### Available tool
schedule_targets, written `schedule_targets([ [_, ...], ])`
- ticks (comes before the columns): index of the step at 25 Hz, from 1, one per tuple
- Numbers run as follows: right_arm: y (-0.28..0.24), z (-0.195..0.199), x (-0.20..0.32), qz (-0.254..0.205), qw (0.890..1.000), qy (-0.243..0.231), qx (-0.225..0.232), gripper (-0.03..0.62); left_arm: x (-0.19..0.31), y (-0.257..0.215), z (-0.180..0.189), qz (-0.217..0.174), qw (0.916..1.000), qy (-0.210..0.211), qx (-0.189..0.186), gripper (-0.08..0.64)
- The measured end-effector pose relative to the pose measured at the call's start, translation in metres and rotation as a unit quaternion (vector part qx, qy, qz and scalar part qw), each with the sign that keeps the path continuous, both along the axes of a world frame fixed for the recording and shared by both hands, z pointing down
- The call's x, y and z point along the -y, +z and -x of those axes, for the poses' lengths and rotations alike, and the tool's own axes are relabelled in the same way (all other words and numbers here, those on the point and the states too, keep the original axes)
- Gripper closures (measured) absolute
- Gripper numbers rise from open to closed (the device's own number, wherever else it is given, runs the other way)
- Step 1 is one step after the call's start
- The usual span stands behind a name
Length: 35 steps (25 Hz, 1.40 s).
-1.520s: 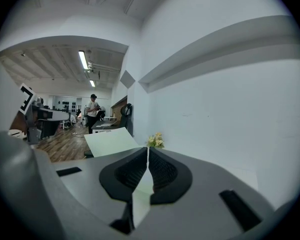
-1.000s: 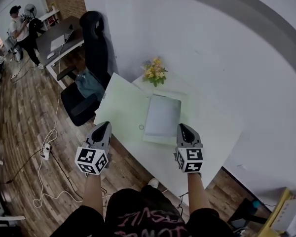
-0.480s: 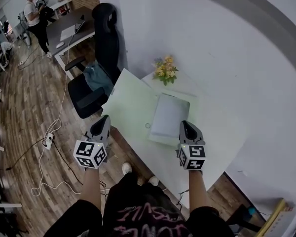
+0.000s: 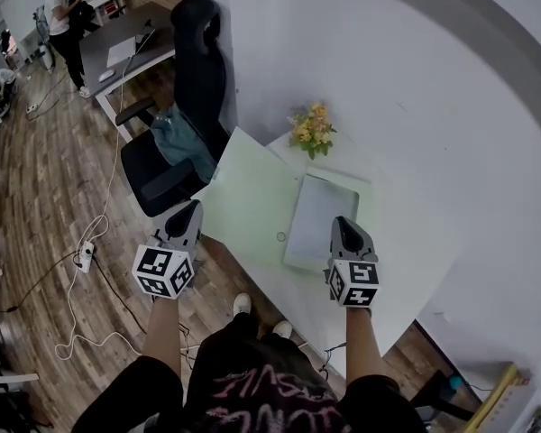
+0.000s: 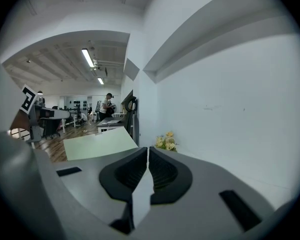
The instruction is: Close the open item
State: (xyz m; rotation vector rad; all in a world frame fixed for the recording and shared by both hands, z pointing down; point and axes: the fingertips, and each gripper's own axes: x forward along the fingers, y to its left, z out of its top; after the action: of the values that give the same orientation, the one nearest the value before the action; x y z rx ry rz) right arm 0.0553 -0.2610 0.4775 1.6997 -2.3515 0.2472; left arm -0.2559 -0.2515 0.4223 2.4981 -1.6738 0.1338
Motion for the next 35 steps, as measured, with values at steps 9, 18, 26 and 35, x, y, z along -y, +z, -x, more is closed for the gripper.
schedule_targets([
  [9,0.02,0.032,0.024,0.019,1.0,0.0,-0.019,0.565,0.037,0.032,0.035,0.033,0.9992,0.016,0.017,0.545],
  [18,0.039,0.039,0.033,0.042,0.998,0.017,-0.032,0.565,0.062,0.075,0.054,0.08,0.9948,0.04,0.048,0.514],
  [26,0.054,0.027,0.036,0.059,0.997,0.043,-0.035,0.565,0.079,0.112,0.049,0.113,0.9887,0.074,0.064,0.514],
  [35,0.061,0.02,0.034,0.067,0.995,0.07,-0.038,0.565,0.086,0.131,0.019,0.109,0.9786,0.141,0.103,0.514],
])
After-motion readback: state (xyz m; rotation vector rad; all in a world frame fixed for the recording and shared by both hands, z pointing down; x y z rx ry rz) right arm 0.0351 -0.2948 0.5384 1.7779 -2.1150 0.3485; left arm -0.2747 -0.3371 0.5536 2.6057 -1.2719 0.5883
